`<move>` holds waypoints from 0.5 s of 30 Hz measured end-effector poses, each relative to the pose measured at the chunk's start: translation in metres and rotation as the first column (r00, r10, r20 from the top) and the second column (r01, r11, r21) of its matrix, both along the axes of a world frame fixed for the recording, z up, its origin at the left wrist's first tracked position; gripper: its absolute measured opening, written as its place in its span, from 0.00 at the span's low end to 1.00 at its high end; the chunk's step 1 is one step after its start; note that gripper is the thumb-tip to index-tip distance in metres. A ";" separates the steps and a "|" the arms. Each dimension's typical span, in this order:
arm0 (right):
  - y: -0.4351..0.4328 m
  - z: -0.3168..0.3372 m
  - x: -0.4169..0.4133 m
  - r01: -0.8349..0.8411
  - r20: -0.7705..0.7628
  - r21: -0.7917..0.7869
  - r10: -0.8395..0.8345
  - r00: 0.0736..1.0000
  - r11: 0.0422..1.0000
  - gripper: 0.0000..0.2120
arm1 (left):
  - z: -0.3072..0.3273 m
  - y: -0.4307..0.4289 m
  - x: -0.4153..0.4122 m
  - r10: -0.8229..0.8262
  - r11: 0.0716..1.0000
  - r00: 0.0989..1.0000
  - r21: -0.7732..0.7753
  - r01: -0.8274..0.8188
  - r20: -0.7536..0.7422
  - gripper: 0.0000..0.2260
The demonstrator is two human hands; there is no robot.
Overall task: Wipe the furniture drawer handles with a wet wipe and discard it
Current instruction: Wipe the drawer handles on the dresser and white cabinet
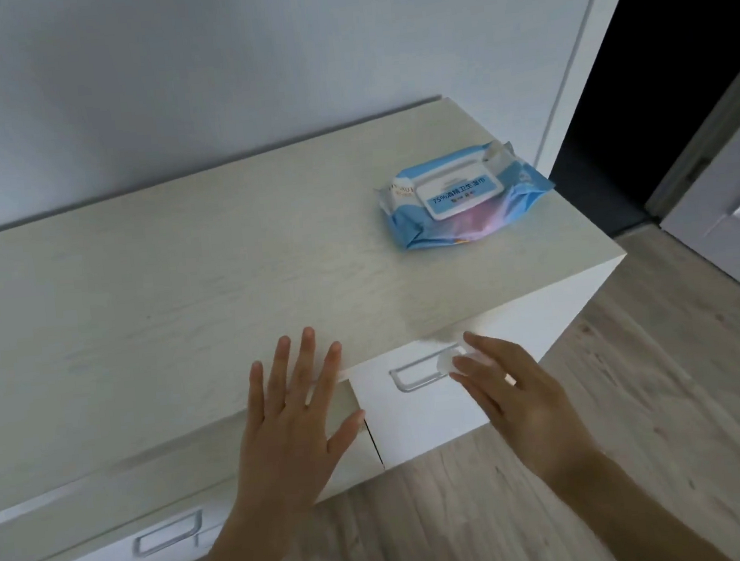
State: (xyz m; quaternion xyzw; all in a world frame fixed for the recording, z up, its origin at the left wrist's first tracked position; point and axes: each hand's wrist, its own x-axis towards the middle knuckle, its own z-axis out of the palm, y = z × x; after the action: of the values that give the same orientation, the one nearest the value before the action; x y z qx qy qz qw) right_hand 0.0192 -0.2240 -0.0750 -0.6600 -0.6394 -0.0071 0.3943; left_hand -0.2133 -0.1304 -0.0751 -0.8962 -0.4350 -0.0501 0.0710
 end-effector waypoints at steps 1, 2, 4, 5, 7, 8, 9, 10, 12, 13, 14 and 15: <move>0.005 -0.009 -0.003 -0.011 0.032 0.057 0.009 0.999 0.998 0.14 | -0.004 0.002 0.000 0.017 1.000 1.000 0.007 -0.017 0.008 0.29; 0.010 -0.021 -0.005 -0.010 0.091 0.124 -0.002 0.996 0.992 0.11 | -0.009 0.004 0.000 0.028 0.999 0.999 0.021 -0.028 0.017 0.29; 0.020 -0.047 -0.012 0.014 0.222 0.278 -0.079 0.972 0.961 0.08 | -0.016 0.007 0.001 0.032 0.997 0.999 0.068 -0.035 0.037 0.28; 0.026 -0.057 -0.017 0.058 0.224 0.313 -0.133 0.966 0.948 0.08 | -0.019 0.008 0.002 0.032 0.995 0.998 0.094 -0.036 0.049 0.28; 0.028 -0.062 -0.025 0.117 0.176 0.375 -0.195 0.965 0.919 0.08 | -0.022 0.009 0.003 0.028 0.987 0.996 0.153 -0.040 0.080 0.28; 0.026 -0.062 -0.024 0.150 0.141 0.397 -0.221 0.965 0.906 0.07 | -0.024 0.009 0.004 0.025 0.983 0.995 0.178 -0.042 0.093 0.28; 0.021 -0.060 -0.021 0.185 0.111 0.415 -0.252 0.961 0.891 0.07 | -0.026 0.008 0.005 0.027 0.980 0.995 0.195 -0.046 0.101 0.28; 0.015 -0.056 -0.015 0.230 0.084 0.427 -0.292 0.953 0.875 0.07 | -0.026 0.008 0.005 0.028 0.977 0.994 0.209 -0.051 0.108 0.28; 0.001 -0.044 0.001 0.314 0.061 0.445 -0.378 0.924 0.839 0.07 | -0.028 0.009 0.006 0.033 0.973 0.993 0.224 -0.059 0.115 0.28; -0.005 -0.037 0.009 0.343 0.058 0.451 -0.411 0.910 0.824 0.07 | -0.028 0.009 0.006 0.034 0.972 0.993 0.229 -0.060 0.115 0.28; -0.010 -0.031 0.017 0.367 0.058 0.458 -0.440 0.896 0.809 0.08 | -0.028 0.008 0.005 0.034 0.971 0.993 0.231 -0.060 0.115 0.28; -0.013 -0.026 0.024 0.382 0.052 0.466 -0.455 0.889 0.798 0.09 | -0.028 0.007 0.005 0.033 0.971 0.993 0.232 -0.060 0.117 0.28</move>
State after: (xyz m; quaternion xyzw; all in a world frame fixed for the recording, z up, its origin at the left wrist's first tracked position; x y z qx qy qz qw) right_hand 0.0429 -0.2365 -0.1010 -0.6749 -0.4883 -0.2931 0.4693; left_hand -0.2079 -0.1230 -0.1034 -0.8668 -0.4503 -0.1500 0.1533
